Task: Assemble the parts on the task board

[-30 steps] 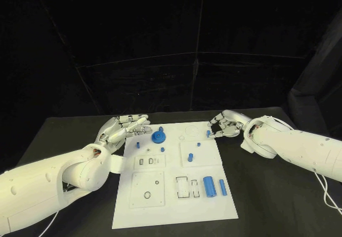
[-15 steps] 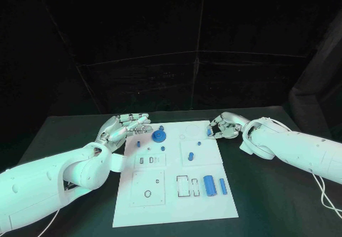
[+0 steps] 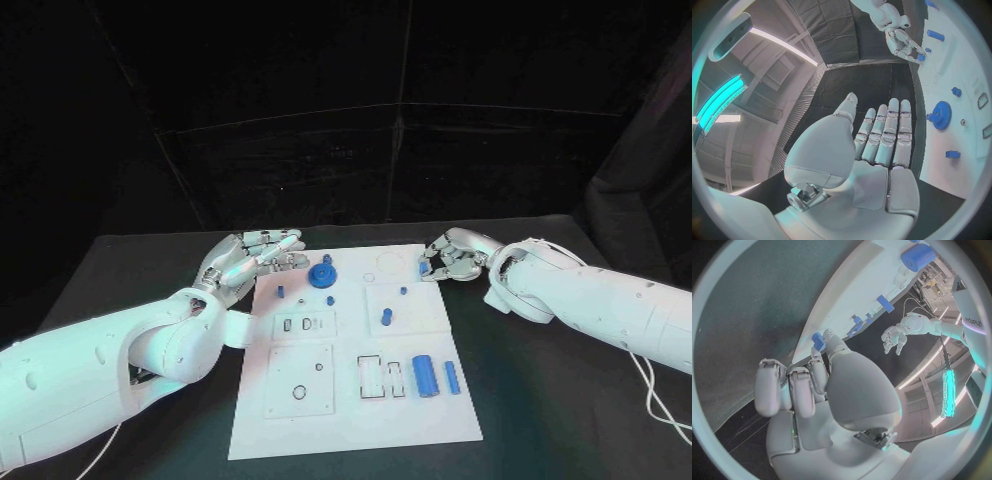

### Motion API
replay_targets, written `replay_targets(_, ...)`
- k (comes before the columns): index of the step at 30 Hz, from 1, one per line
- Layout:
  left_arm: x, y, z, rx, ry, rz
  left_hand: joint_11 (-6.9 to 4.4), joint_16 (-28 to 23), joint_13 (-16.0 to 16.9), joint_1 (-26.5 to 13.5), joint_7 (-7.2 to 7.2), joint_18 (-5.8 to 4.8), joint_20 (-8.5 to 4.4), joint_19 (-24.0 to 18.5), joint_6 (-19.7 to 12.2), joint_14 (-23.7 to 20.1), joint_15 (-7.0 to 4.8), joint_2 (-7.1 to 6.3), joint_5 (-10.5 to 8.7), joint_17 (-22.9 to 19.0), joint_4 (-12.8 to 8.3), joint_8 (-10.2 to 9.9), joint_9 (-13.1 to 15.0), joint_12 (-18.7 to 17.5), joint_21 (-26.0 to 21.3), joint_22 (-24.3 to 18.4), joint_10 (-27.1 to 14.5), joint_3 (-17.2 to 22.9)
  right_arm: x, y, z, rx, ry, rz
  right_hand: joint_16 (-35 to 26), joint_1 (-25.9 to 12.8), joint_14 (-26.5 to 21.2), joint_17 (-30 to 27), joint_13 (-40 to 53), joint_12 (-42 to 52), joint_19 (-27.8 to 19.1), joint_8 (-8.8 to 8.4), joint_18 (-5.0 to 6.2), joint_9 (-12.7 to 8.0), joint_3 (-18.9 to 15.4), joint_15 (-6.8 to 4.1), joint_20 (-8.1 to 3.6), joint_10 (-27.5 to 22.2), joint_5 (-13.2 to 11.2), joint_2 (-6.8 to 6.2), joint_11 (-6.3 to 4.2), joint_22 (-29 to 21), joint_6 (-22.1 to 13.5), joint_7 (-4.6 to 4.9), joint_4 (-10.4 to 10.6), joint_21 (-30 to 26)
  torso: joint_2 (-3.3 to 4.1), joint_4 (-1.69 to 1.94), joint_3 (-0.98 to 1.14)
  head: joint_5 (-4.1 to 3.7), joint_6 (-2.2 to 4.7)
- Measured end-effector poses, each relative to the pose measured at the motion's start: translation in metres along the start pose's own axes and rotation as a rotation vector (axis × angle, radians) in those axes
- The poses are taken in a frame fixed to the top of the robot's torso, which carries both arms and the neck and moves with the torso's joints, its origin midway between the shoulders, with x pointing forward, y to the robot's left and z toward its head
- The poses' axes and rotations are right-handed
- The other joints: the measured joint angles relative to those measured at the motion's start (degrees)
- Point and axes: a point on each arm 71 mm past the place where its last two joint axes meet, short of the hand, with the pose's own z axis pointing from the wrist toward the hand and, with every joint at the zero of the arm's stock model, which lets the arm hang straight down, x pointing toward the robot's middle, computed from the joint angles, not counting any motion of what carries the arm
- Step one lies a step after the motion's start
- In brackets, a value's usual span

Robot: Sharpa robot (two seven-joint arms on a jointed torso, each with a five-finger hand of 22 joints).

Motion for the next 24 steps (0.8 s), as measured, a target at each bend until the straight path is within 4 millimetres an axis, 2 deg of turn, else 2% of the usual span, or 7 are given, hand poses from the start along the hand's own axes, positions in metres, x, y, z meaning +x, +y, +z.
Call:
replay_targets(5, -0.0002, 0.0001, 0.0000, 0.000, -0.001, 0.000, 0.00, 0.0, 0.0, 0.0, 0.00, 0.00, 0.00, 0.0, 0.0, 0.0, 0.00, 0.00, 0.00, 0.0, 0.0, 0.0, 0.0, 0.0, 0.0, 0.0, 0.0, 0.0, 0.0006, 0.0000, 0.0006, -0.001, 0.001, -0.003, 0.0, 0.3, 0.0, 0.0, 0.2, 0.2, 0.2, 0.17, 0.00, 0.0, 0.5, 0.00, -0.21, 0.0, -0.1, 0.39, 0.00, 0.1, 0.9, -0.14, -0.1, 0.0, 0.00, -0.01, 0.01, 0.01, 0.00)
replay_targets(7, -0.0003, 0.0001, 0.0001, 0.000, -0.001, 0.001, 0.00, 0.0, 0.0, 0.0, 0.00, 0.00, 0.00, 0.0, 0.0, 0.0, 0.00, 0.00, 0.00, 0.0, 0.0, 0.0, 0.0, 0.0, 0.0, 0.0, 0.0, 0.0, 0.0006, -0.0005, 0.0006, 0.000, 0.001, -0.005, 0.0, 0.2, 0.0, 0.0, 0.3, 0.3, 0.2, 0.50, 0.01, 0.0, 1.1, -0.01, -0.21, 0.1, -0.5, 0.98, -0.14, 0.2, 2.0, -0.38, -0.3, 0.0, 0.00, -0.01, 0.01, 0.01, -0.03)
replay_targets(15, -0.0006, 0.0001, 0.0001, 0.000, -0.001, 0.001, 0.00, -0.2, 0.0, 0.0, 0.00, 0.00, 0.16, 0.2, 0.0, 0.0, 0.00, 0.00, 0.00, 0.0, 0.0, 0.0, 0.0, 0.0, 0.0, 0.0, 0.0, 0.0, 0.0005, -0.0007, 0.0007, -0.001, 0.001, -0.008, 0.0, 0.3, -0.1, 0.0, 0.7, 0.8, 0.7, 1.51, 0.00, 0.0, 3.4, -1.18, -0.72, 0.2, -2.4, 2.42, -0.23, 0.7, 5.1, -1.61, -0.9, 0.2, 0.00, -0.01, 0.02, -0.05, -0.12)
replay_targets(17, -0.0007, 0.0002, 0.0001, 0.000, -0.001, 0.001, 0.00, -0.3, 0.0, 0.0, 0.00, 0.00, 0.20, 0.2, 0.0, 0.0, 0.00, 0.00, 0.00, 0.0, 0.0, 0.0, 0.0, 0.0, 0.0, 0.0, 0.0, 0.0, 0.0005, -0.0002, 0.0008, -0.004, 0.000, -0.008, 0.0, 0.2, 0.0, 0.0, 0.7, 1.1, 0.8, 1.86, 0.00, 0.0, 4.1, -1.26, -1.05, 0.5, -2.7, 2.51, -0.53, 0.8, 5.3, -1.48, -1.0, 0.2, 0.00, -0.02, 0.02, -0.05, -0.12)
replay_targets(24, -0.0011, 0.0001, 0.0000, 0.000, -0.002, 0.002, 0.00, -0.3, 0.0, 0.2, 0.00, 0.00, 0.21, 0.2, 0.0, 0.1, 0.12, 0.24, 0.00, 0.0, -0.2, 0.0, 0.0, 0.0, 0.0, 0.0, 0.0, 0.2, 0.0001, 0.0040, 0.0009, -0.016, -0.025, -0.007, 0.0, -0.5, 0.0, 0.0, 0.6, 1.5, 0.9, 1.88, 0.00, 0.0, 4.9, -1.67, -1.33, 0.5, -2.9, 3.16, -0.54, 1.0, 5.4, -1.39, -1.1, 0.2, -0.01, -0.02, 0.04, -0.20, -0.08)
